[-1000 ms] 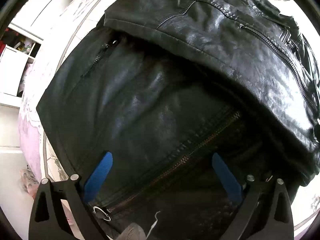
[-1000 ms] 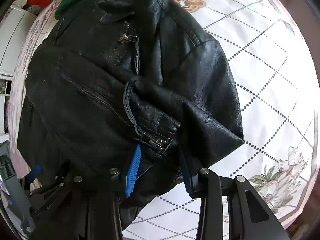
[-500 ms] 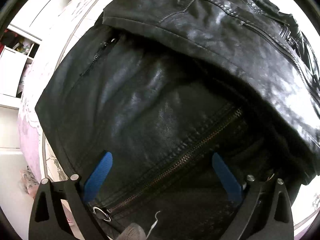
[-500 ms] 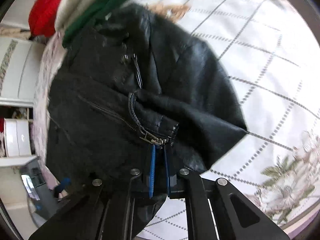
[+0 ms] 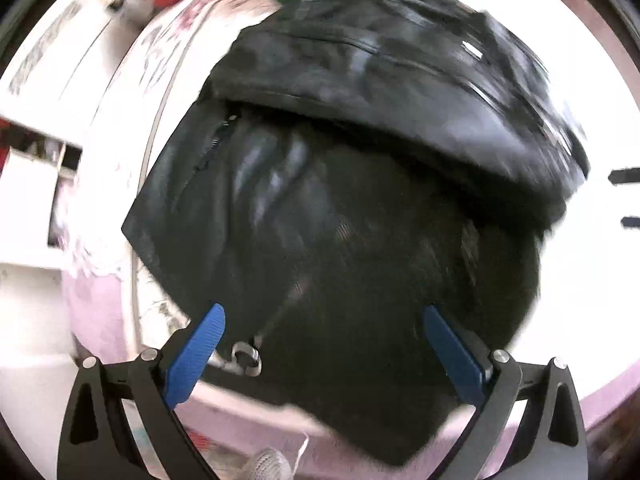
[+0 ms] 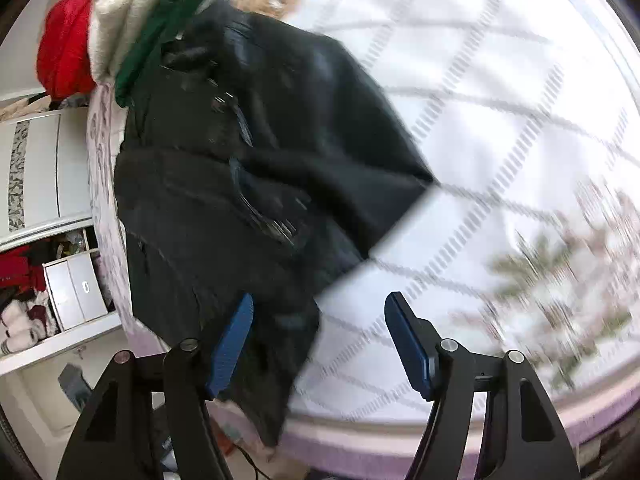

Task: Fold large clothes

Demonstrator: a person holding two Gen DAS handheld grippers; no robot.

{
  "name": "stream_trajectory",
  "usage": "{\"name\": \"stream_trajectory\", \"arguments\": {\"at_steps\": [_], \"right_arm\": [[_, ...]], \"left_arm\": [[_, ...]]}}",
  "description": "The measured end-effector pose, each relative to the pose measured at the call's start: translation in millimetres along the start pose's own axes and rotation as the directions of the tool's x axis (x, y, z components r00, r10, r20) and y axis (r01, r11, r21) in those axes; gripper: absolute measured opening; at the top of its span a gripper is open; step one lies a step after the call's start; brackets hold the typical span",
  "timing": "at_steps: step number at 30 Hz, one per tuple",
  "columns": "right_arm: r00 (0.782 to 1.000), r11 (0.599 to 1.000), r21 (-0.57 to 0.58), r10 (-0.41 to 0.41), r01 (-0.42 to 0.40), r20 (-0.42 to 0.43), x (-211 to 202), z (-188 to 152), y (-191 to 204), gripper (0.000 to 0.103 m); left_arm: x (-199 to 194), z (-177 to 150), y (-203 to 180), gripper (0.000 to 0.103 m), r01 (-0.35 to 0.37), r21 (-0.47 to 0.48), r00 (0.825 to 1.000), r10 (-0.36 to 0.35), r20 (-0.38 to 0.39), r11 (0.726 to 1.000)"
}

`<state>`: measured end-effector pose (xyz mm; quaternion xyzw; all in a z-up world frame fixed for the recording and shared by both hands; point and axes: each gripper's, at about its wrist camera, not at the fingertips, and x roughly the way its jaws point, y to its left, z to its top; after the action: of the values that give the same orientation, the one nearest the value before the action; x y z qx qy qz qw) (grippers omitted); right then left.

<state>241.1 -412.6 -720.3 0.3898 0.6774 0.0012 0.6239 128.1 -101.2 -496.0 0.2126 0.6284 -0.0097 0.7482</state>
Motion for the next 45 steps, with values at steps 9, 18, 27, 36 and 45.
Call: {"name": "stream_trajectory", "arguments": {"at_steps": [9, 18, 27, 36, 45], "right_arm": [[0.988, 0.990, -0.011, -0.144, 0.144, -0.051, -18, -42, -58, 0.070], [0.990, 0.990, -0.018, -0.141, 0.142, 0.010, -6, -26, -69, 0.070], [0.973, 0.977, 0.012, 0.213, -0.214, 0.087, 15, 13, -65, 0.071], [0.861, 0.840, 0.192, 0.498, -0.508, 0.103, 73, 38, -43, 0.078], [0.929, 0.897, 0.244, 0.362, -0.369, 0.075, 22, 8, -15, 0.024]], "left_arm": [[21, -77, -105, 0.103, -0.249, 0.392, 0.967, 0.248, 0.054, 0.885], [64, -59, -93, 0.103, -0.413, 0.362, 0.909, 0.400, 0.115, 0.836], [64, -36, -56, 0.082, -0.342, 0.232, 0.940, 0.333, 0.077, 0.910], [30, -36, -48, 0.006, -0.239, 0.191, 0.967, 0.215, 0.140, 0.952], [-41, -53, -21, 0.004, -0.053, 0.219, 0.993, 0.027, 0.119, 0.974]]}}
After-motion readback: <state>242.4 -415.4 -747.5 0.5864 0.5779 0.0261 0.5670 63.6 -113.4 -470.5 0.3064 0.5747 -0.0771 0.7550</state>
